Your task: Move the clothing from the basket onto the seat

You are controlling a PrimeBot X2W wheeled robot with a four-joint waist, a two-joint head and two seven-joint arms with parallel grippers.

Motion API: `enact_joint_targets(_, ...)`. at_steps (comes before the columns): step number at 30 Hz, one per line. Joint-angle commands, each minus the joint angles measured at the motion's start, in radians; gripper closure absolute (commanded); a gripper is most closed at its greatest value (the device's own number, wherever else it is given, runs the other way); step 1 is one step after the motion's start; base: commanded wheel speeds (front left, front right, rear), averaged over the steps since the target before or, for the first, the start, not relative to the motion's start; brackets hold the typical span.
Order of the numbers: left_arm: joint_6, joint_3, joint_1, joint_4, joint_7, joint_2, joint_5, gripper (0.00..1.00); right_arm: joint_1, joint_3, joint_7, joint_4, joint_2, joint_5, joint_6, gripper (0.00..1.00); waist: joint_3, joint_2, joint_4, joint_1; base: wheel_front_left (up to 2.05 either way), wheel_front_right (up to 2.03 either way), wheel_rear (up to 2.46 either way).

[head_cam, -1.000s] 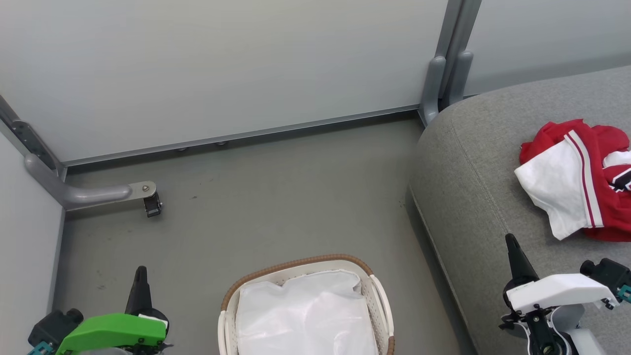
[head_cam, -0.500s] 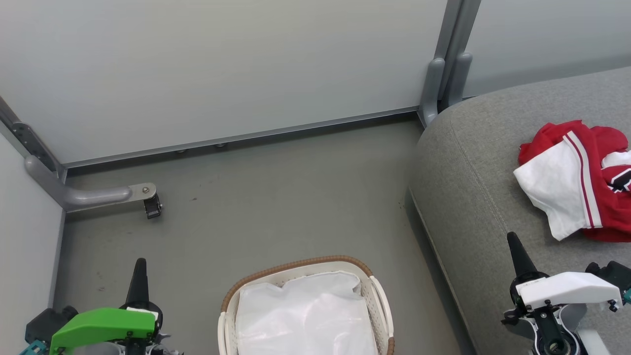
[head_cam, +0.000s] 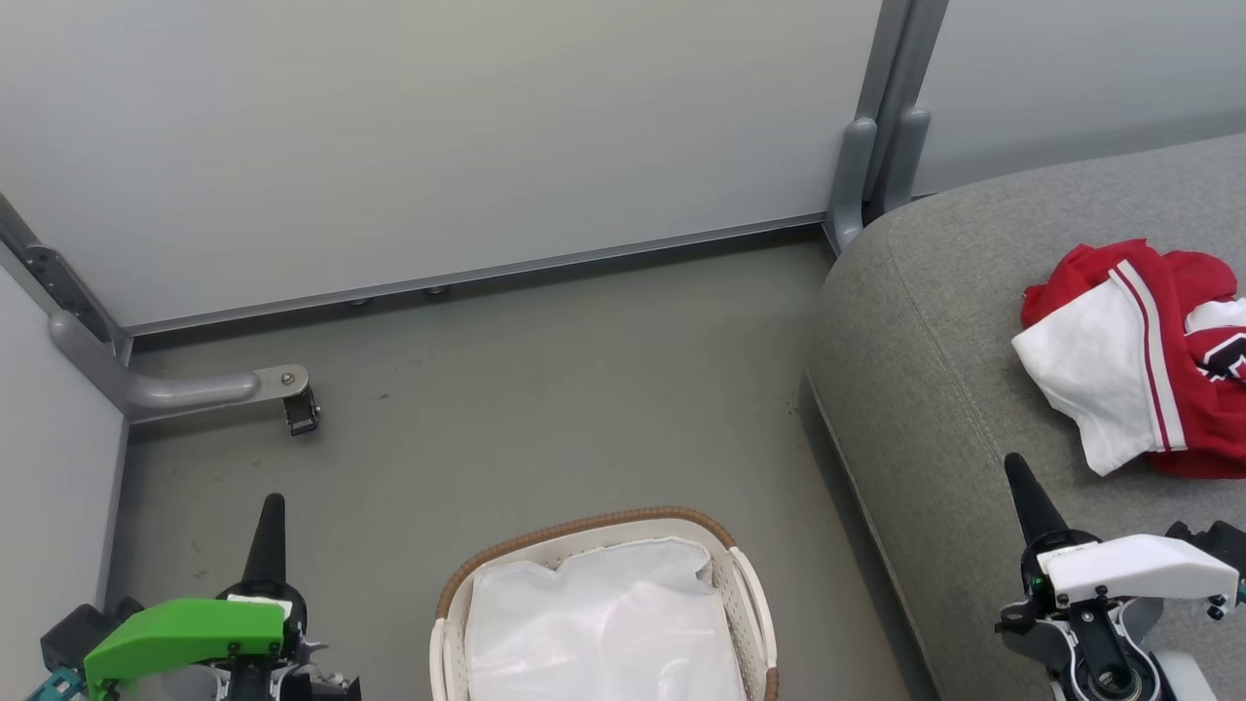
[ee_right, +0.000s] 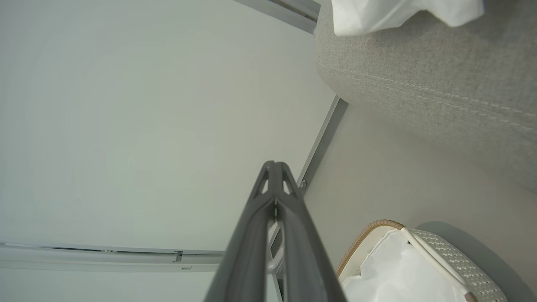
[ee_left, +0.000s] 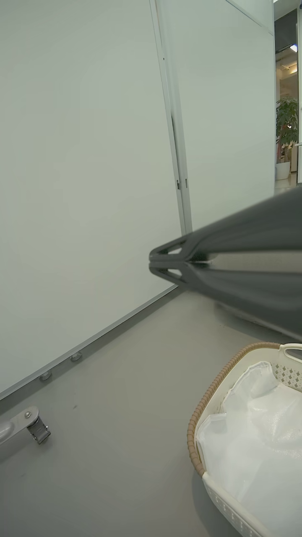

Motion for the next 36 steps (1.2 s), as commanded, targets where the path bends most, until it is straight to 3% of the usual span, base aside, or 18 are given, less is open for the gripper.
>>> enact_joint_targets(1,-0.006,0.005,-0.025,-0.01,0.006,0.007,-0.024,1.0,-0.005,-0.006,0.006,-0.011,-0.003,0.025,0.0,1.0,-0.001,0.0,0.0,0.0,0.0,0.0,0.0)
enact_joint_targets(36,-0.027,0.031,-0.05,-0.033,0.075,0.008,-0.276,1.0,-0.003,-0.036,0.074,-0.035,0.001,0.285,0.0,1.0,-0.013,0.0,-0.004,0.0,0.0,0.0,0.0)
